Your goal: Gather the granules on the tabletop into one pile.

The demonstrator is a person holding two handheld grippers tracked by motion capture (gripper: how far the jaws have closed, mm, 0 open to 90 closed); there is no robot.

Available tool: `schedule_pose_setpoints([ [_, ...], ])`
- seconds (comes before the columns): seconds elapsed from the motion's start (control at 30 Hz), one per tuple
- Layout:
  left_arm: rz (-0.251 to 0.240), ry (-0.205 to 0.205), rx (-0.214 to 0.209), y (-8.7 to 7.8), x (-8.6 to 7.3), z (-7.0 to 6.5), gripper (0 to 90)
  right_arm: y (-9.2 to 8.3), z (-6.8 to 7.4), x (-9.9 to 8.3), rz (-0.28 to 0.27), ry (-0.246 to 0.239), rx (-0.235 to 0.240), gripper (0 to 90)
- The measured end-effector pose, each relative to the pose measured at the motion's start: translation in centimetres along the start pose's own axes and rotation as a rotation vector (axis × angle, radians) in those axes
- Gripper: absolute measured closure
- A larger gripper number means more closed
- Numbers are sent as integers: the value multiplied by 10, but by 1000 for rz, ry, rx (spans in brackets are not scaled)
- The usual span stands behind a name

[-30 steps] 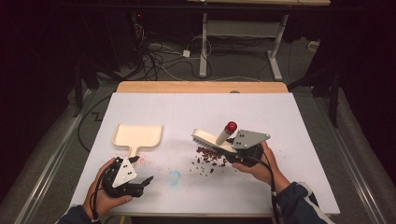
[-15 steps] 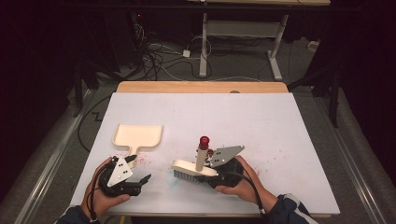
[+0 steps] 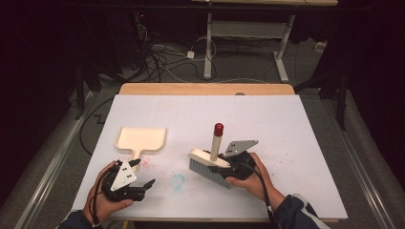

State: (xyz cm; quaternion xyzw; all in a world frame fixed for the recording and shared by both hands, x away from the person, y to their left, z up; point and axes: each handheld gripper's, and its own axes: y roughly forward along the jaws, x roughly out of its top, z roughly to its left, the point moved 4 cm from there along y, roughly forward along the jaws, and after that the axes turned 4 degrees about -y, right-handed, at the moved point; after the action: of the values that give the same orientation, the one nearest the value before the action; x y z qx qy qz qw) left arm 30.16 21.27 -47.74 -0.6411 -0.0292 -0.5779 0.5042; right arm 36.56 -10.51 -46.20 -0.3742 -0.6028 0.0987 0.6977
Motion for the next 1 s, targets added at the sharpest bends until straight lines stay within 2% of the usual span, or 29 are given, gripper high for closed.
schedule_pose_setpoints([
  [0.07, 1, 0, -1, 0, 0, 0, 190, -3, -4, 0, 6, -14, -30, 676],
  [0.17, 2, 1, -5, 1, 0, 0, 191, -6, -10, -1, 4, -6, -52, 676],
  [0.33, 3, 2, -5, 1, 0, 0, 190, -14, -13, 1, -20, -17, -49, 676],
  [0.4, 3, 0, -5, 1, 0, 0, 190, -24, -10, 5, -33, -45, -45, 676],
  [0.47, 3, 1, -4, 0, -1, 0, 191, -32, -7, 4, -42, -73, -27, 675],
  [0.5, 2, 1, -3, 0, -1, 0, 190, -37, -4, 3, -54, -106, -5, 675],
  [0.57, 1, -1, -2, -1, -1, 0, 190, -40, -2, 1, -65, -123, 8, 675],
  [0.6, 1, -3, -3, -1, -1, 0, 190, -49, 4, -5, -88, -153, 50, 675],
  [0.7, -4, -9, -9, 0, -1, 0, 190, -56, 12, -16, -91, -210, 138, 675],
  [0.83, -1, -5, -14, 1, 0, -1, 190, -57, 13, -28, -65, -285, 210, 675],
  [0.93, 5, -2, -20, 3, 0, -1, 190, -50, 6, -34, -43, -302, 241, 675],
  [1.0, 7, -2, -24, 5, 0, -1, 190, -47, 3, -35, -29, -303, 239, 676],
])
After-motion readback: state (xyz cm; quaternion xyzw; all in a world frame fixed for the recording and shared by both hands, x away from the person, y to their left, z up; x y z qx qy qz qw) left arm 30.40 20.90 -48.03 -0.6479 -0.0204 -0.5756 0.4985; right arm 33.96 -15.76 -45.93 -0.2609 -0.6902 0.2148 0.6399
